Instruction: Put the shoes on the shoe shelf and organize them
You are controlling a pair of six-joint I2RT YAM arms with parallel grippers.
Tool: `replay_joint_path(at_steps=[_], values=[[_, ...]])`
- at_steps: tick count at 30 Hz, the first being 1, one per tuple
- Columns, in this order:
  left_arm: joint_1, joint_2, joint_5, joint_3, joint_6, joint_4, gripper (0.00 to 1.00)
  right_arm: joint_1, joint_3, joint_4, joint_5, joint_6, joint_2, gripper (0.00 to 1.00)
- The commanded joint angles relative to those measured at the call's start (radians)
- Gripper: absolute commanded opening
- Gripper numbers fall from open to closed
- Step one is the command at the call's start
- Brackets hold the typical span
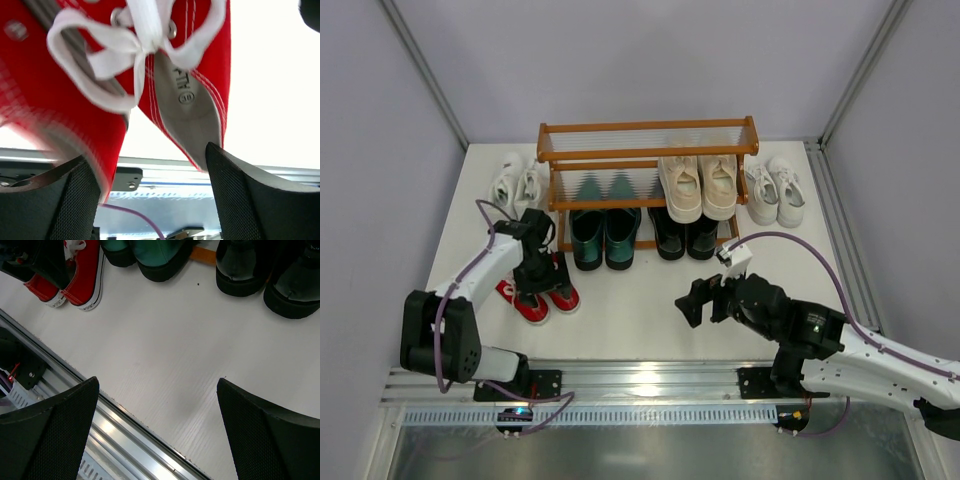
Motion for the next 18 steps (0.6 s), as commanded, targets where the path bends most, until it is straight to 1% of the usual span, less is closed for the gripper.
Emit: replay_joint_path(at_steps=[1, 6, 11, 13, 18], values=[[-0.008, -0.065, 0.084, -0.024, -0.046, -0.072, 0.79, 0.006, 0.014, 0.049, 0.013, -0.014, 0.006, 1.00], [-0.008, -0.095, 0.110, -0.076, -0.058, -0.063, 0.79, 0.006, 0.009, 0.051, 0.018, -0.014, 0.000, 1.00], [-0.010, -0.109, 0.111, -0.086, -0.073, -0.051, 0.80, 0.006, -0.008, 0.052, 0.019, -0.008, -0.021, 1.00], [-0.011, -0.114, 0.153, -0.092, -0.095, -0.030, 0.80, 0.005, -0.008, 0.052, 0.021, -0.008, -0.021, 1.00], [-0.045, -0.175, 0.183, -0.098, -0.150, -0.026, 0.80, 0.006, -0.014, 0.054, 0.024, -0.008, -0.021, 1.00]])
